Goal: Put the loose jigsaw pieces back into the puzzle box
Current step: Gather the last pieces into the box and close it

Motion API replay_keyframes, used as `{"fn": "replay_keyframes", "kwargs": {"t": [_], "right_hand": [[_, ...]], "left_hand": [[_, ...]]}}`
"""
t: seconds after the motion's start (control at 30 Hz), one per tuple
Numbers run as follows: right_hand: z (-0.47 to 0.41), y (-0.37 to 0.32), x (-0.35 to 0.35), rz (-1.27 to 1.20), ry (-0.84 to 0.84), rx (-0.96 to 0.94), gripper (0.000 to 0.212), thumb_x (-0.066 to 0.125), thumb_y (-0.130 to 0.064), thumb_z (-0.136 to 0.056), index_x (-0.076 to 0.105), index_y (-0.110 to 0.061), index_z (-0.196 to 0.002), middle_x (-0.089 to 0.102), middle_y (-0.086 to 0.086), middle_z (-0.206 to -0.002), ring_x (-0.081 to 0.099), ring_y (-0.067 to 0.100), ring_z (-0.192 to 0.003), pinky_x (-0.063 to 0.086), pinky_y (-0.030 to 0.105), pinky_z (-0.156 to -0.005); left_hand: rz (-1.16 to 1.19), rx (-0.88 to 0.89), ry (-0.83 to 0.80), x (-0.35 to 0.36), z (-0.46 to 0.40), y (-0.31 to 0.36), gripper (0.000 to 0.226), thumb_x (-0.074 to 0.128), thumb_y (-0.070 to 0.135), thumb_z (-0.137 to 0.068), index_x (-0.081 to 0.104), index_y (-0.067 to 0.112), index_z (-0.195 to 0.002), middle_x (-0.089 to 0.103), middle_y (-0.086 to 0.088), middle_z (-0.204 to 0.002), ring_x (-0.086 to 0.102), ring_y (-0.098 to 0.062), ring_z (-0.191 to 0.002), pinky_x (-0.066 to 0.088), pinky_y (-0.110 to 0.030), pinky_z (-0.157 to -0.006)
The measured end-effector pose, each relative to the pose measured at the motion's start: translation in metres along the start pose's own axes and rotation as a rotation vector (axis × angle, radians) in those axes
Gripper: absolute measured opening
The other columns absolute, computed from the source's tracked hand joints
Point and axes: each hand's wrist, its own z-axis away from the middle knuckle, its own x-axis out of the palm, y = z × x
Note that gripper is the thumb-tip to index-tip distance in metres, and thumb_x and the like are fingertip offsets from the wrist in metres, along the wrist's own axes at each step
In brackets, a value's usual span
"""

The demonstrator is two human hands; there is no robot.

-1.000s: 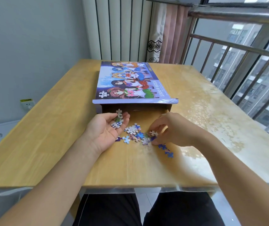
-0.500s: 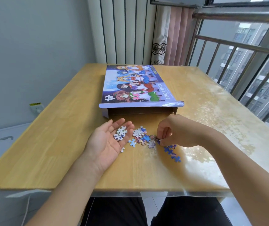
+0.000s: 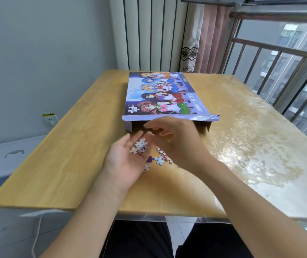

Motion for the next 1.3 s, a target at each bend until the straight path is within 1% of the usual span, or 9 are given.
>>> {"fn": "replay_keyframes", "kwargs": {"t": [0.07, 0.13, 0.2, 0.3, 0.43, 0.63, 0.77, 0.9, 1.3], "right_hand": [[0.001, 0.007, -0.010, 0.010, -0.019, 0.151, 0.032, 0.080, -0.026, -0.084, 0.074, -0.016, -0.114, 0.074, -0.006, -0.103, 0.067, 0.003, -0.087, 0.055, 0.024, -0.084], [0.003, 0.012, -0.012, 0.187, -0.290, 0.250, 0.063, 0.082, -0.044, -0.079, 0.062, -0.022, -0.134, 0.064, -0.009, -0.129, 0.064, -0.001, -0.099, 0.048, 0.019, -0.094], [0.000, 0.010, 0.000, 0.268, -0.534, 0.207, 0.096, 0.082, -0.058, -0.072, 0.041, -0.023, -0.152, 0.044, -0.010, -0.152, 0.046, 0.005, -0.132, 0.036, 0.018, -0.106], [-0.015, 0.012, 0.024, 0.244, -0.710, 0.159, 0.113, 0.082, -0.063, -0.069, 0.024, -0.024, -0.158, 0.032, -0.012, -0.160, 0.029, 0.009, -0.146, 0.026, 0.019, -0.115], [-0.033, 0.021, 0.033, 0.254, -0.738, 0.154, 0.089, 0.077, -0.067, -0.071, 0.049, -0.030, -0.147, 0.051, -0.014, -0.147, 0.056, 0.015, -0.126, 0.048, 0.033, -0.104], [-0.012, 0.041, -0.004, 0.211, -0.627, 0.078, 0.013, 0.078, -0.025, -0.082, 0.076, -0.028, -0.095, 0.073, -0.007, -0.089, 0.068, 0.024, -0.071, 0.057, 0.036, -0.066], [0.000, 0.044, -0.037, 0.181, -0.480, 0.098, 0.034, 0.080, -0.032, -0.083, 0.074, -0.024, -0.116, 0.071, -0.014, -0.114, 0.064, 0.005, -0.100, 0.050, 0.021, -0.087], [0.000, 0.049, -0.049, 0.476, -0.743, 0.249, 0.087, 0.083, -0.060, -0.070, 0.051, -0.029, -0.144, 0.053, -0.007, -0.139, 0.051, 0.018, -0.126, 0.044, 0.032, -0.103], [-0.010, 0.046, -0.037, 0.295, -0.689, 0.239, 0.032, 0.086, -0.030, -0.078, 0.071, -0.027, -0.107, 0.065, -0.005, -0.097, 0.062, 0.014, -0.087, 0.053, 0.029, -0.075]], "left_hand": [[0.053, 0.080, 0.041, -0.005, -0.001, 0.019, 0.033, 0.039, 0.017, -0.109, 0.058, -0.007, -0.120, 0.067, -0.025, -0.114, 0.068, -0.034, -0.106, 0.059, -0.042, -0.089], [0.047, 0.156, 0.089, -0.015, -0.004, 0.037, 0.035, 0.036, 0.018, -0.110, 0.058, -0.008, -0.118, 0.067, -0.023, -0.116, 0.067, -0.034, -0.110, 0.056, -0.043, -0.098], [0.029, 0.183, 0.115, -0.025, -0.005, 0.046, 0.041, 0.035, 0.023, -0.111, 0.056, -0.009, -0.124, 0.067, -0.024, -0.115, 0.066, -0.035, -0.110, 0.050, -0.043, -0.106], [0.029, 0.200, 0.105, -0.031, -0.004, 0.047, 0.047, 0.036, 0.027, -0.110, 0.051, -0.010, -0.134, 0.063, -0.029, -0.124, 0.063, -0.036, -0.117, 0.047, -0.043, -0.110], [0.010, 0.200, 0.099, -0.033, -0.006, 0.045, 0.049, 0.037, 0.030, -0.110, 0.051, -0.009, -0.136, 0.063, -0.027, -0.126, 0.062, -0.035, -0.121, 0.044, -0.043, -0.113], [-0.018, 0.085, 0.070, -0.025, -0.002, 0.030, 0.045, 0.038, 0.029, -0.109, 0.055, -0.011, -0.123, 0.064, -0.028, -0.123, 0.060, -0.036, -0.124, 0.043, -0.043, -0.113], [-0.033, 0.009, 0.045, -0.011, -0.002, 0.013, 0.047, 0.040, 0.030, -0.109, 0.054, -0.012, -0.125, 0.061, -0.030, -0.129, 0.058, -0.038, -0.127, 0.041, -0.044, -0.114], [-0.059, 0.019, 0.056, -0.002, -0.006, 0.000, 0.049, 0.041, 0.032, -0.108, 0.052, -0.008, -0.134, 0.061, -0.029, -0.131, 0.057, -0.035, -0.127, 0.039, -0.044, -0.116], [-0.098, 0.071, 0.030, 0.011, -0.013, -0.021, 0.044, 0.040, 0.031, -0.109, 0.054, -0.003, -0.133, 0.063, -0.024, -0.128, 0.063, -0.028, -0.114, 0.044, -0.038, -0.110]]}}
